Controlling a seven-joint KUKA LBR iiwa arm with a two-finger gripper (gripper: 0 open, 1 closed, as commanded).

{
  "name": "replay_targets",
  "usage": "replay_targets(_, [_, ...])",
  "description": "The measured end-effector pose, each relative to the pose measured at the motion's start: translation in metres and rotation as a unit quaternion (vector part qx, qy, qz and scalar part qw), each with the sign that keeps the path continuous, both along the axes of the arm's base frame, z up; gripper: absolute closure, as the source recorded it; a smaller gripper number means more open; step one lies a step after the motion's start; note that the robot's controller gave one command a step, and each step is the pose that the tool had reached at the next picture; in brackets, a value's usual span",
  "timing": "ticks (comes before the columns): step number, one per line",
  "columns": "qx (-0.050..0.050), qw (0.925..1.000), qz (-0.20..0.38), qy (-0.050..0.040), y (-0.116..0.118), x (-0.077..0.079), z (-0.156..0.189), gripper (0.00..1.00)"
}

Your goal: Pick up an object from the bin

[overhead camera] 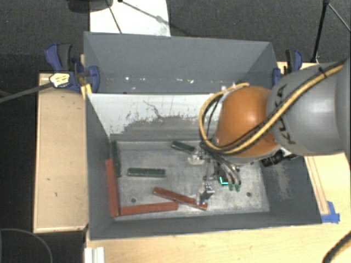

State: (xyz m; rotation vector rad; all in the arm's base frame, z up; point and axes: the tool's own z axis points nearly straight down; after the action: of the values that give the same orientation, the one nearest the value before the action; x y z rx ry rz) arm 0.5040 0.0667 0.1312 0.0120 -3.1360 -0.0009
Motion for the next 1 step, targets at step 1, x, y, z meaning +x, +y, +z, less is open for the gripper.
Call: replay_targets(1, [0.000, 1.0000, -0.001, -0.0037, -0.0003, 0.0020, 0.0034, 0.00])
